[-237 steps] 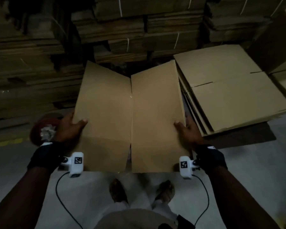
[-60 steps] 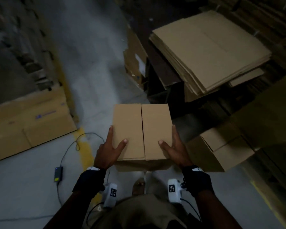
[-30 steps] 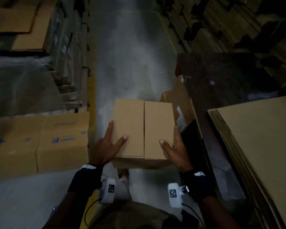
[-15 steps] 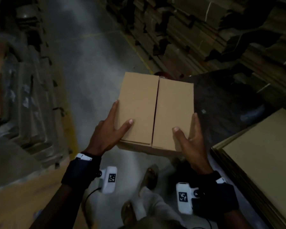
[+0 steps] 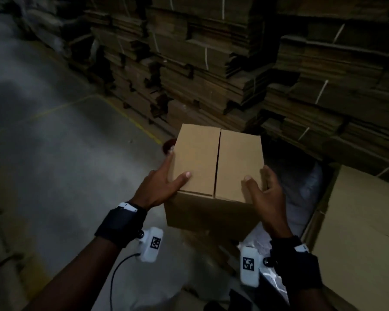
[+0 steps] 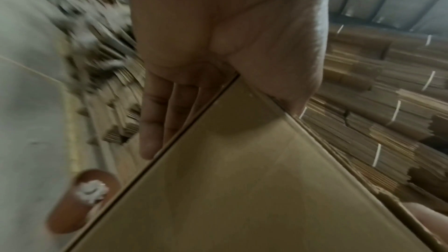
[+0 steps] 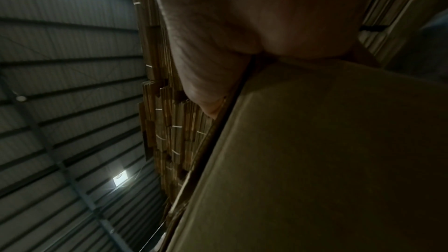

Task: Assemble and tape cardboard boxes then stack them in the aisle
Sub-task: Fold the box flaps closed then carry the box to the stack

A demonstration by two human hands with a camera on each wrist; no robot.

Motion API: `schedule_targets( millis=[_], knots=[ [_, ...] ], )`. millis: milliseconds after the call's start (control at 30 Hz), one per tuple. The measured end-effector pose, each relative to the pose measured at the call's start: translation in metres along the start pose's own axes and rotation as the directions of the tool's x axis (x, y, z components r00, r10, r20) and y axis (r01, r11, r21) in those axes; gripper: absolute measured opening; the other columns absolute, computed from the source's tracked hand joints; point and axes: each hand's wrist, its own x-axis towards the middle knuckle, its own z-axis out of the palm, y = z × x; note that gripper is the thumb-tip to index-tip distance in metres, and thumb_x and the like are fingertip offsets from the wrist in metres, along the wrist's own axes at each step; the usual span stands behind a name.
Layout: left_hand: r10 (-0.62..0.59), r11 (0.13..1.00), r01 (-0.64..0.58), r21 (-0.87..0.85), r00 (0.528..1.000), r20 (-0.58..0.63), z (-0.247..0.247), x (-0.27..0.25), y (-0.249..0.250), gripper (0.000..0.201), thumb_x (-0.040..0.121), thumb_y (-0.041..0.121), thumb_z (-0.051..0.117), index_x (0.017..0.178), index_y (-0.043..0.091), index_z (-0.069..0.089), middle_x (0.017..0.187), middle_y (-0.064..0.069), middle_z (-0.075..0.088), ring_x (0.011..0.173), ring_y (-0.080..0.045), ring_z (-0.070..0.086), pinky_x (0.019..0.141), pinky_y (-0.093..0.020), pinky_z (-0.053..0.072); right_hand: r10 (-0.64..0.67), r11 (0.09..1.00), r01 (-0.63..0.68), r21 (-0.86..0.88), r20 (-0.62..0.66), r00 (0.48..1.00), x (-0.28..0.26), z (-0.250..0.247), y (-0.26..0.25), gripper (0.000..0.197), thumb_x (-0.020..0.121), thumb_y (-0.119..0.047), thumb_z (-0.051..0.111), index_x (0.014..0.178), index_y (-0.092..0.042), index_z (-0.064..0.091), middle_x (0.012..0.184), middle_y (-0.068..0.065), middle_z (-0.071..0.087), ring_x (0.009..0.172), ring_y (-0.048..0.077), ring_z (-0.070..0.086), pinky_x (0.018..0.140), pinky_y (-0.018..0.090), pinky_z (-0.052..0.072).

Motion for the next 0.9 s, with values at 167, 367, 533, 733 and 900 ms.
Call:
schedule_targets(
  millis=[167, 367, 533, 733, 900],
  knots=[
    [0.090, 0.996, -0.087, -0.032, 0.991, 0.095, -0.015, 0.100, 0.010, 0.098, 0.083, 0.082, 0.049, 0.159, 0.041, 0.002, 0.164, -0.001, 0.029, 0.146, -0.027, 0.036, 0.118, -0.047, 0.034, 0.023, 0.999, -0.027, -0.046, -0.073, 0.997, 0.056, 0.026, -0.013, 0.075, 0.095, -0.032, 0.069, 0.158, -0.022, 0.031, 0.159, -0.004, 0.037, 0.144, 0.013, 0.036, 0.110, 0.029, 0.036],
    [0.195, 0.976, -0.161, -0.145, 0.946, 0.257, -0.005, 0.214, 0.027, 0.094, 0.091, 0.062, 0.060, 0.161, 0.034, 0.004, 0.159, -0.002, 0.036, 0.140, -0.020, 0.040, 0.107, -0.028, 0.032, 0.031, 0.988, -0.061, -0.142, -0.205, 0.978, 0.110, 0.048, -0.017, 0.082, 0.089, -0.037, 0.076, 0.156, -0.024, 0.032, 0.148, -0.008, 0.047, 0.132, 0.005, 0.043, 0.106, 0.026, 0.041],
    [0.290, 0.951, -0.202, -0.233, 0.842, 0.454, -0.003, 0.286, 0.036, 0.115, 0.079, 0.065, 0.070, 0.160, 0.034, -0.006, 0.158, -0.001, 0.035, 0.126, -0.009, 0.040, 0.103, -0.026, 0.033, 0.084, 0.971, -0.139, -0.196, -0.264, 0.961, 0.139, 0.055, -0.031, 0.103, 0.074, -0.059, 0.082, 0.157, -0.029, 0.028, 0.153, -0.011, 0.044, 0.136, 0.007, 0.045, 0.114, 0.033, 0.039],
    [0.368, 0.930, -0.293, -0.222, 0.734, 0.571, 0.007, 0.322, 0.037, 0.132, 0.073, 0.057, 0.079, 0.158, 0.027, -0.018, 0.166, -0.002, 0.020, 0.146, -0.017, 0.031, 0.116, -0.035, 0.028, 0.093, 0.890, -0.170, -0.422, -0.196, 0.976, 0.147, 0.050, -0.038, 0.124, 0.067, -0.035, 0.094, 0.160, -0.014, 0.015, 0.137, -0.015, 0.027, 0.122, -0.012, 0.023, 0.099, -0.003, 0.020],
    [0.390, 0.921, -0.308, -0.240, 0.755, 0.527, 0.013, 0.331, 0.039, 0.122, 0.076, 0.066, 0.069, 0.159, 0.031, -0.012, 0.163, -0.002, 0.029, 0.137, -0.014, 0.039, 0.110, -0.032, 0.033, 0.060, 0.895, -0.171, -0.411, -0.268, 0.962, 0.151, 0.054, -0.029, 0.113, 0.076, -0.044, 0.087, 0.161, -0.015, 0.018, 0.139, -0.015, 0.031, 0.126, -0.005, 0.031, 0.098, 0.003, 0.025]
  ],
)
